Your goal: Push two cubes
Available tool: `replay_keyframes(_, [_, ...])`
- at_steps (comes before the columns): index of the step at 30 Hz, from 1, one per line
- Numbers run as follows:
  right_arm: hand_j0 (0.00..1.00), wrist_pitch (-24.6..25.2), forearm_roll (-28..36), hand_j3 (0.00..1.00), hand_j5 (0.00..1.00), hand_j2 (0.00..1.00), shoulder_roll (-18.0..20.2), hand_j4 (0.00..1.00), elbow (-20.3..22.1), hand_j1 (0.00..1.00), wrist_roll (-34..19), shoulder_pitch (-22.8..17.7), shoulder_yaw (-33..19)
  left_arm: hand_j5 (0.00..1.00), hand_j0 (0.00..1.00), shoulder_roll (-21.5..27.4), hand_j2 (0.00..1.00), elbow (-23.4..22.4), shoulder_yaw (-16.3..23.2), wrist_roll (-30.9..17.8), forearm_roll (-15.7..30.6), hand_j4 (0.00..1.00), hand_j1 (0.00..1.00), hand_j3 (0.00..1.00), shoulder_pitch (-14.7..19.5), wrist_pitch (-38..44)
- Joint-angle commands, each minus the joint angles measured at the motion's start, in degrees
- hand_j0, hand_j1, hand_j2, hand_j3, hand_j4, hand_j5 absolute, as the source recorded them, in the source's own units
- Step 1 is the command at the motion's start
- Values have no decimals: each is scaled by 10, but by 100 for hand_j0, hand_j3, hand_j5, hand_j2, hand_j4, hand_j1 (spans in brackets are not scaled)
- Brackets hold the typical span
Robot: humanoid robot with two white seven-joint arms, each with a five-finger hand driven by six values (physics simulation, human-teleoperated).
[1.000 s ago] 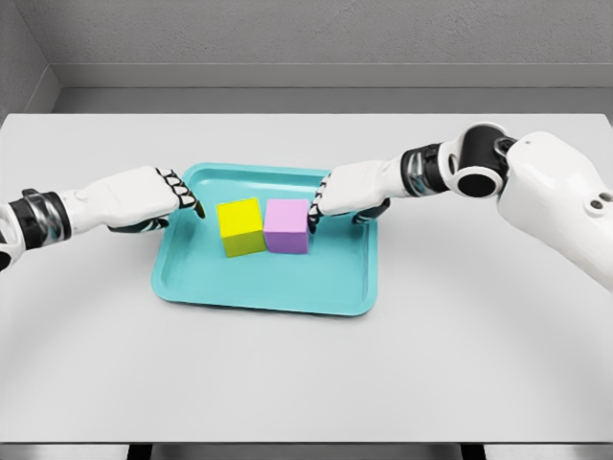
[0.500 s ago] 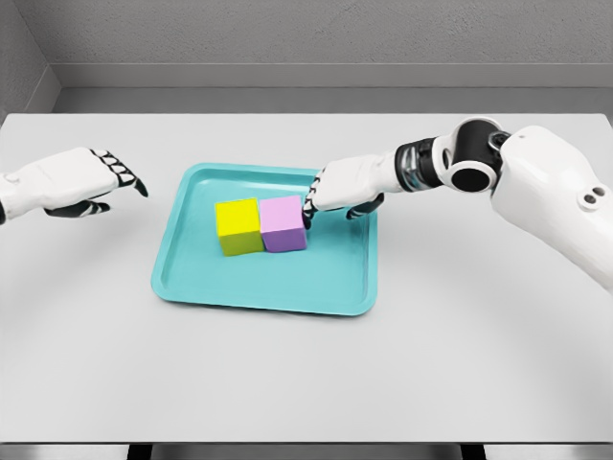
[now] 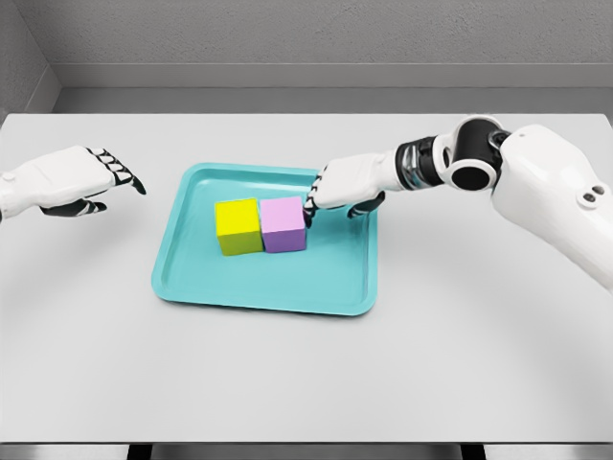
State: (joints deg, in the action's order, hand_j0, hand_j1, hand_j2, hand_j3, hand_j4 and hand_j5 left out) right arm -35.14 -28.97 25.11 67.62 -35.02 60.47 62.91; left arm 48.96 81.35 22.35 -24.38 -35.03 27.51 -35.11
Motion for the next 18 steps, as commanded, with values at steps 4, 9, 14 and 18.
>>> replay_keyframes(4, [72, 1, 2, 72, 72, 72, 0, 72, -4, 72, 0, -3, 0, 71, 71, 1, 71, 1, 0, 0, 3, 71, 71, 71, 0, 1])
replay_keyframes(9, [71, 1, 2, 71, 71, 71, 0, 71, -11, 71, 0, -4, 0, 71, 71, 1, 71, -3, -1, 0, 3, 71, 71, 71, 1, 1])
replay_keyframes(14, [71, 1, 2, 71, 71, 71, 0, 71, -11, 71, 0, -5, 0, 71, 71, 1, 71, -3, -1, 0, 3, 71, 71, 71, 1, 1])
replay_keyframes(18, [71, 1, 2, 71, 71, 71, -1, 71, -10, 71, 0, -4, 0, 71, 71, 1, 71, -3, -1, 0, 3, 71, 71, 71, 2, 1])
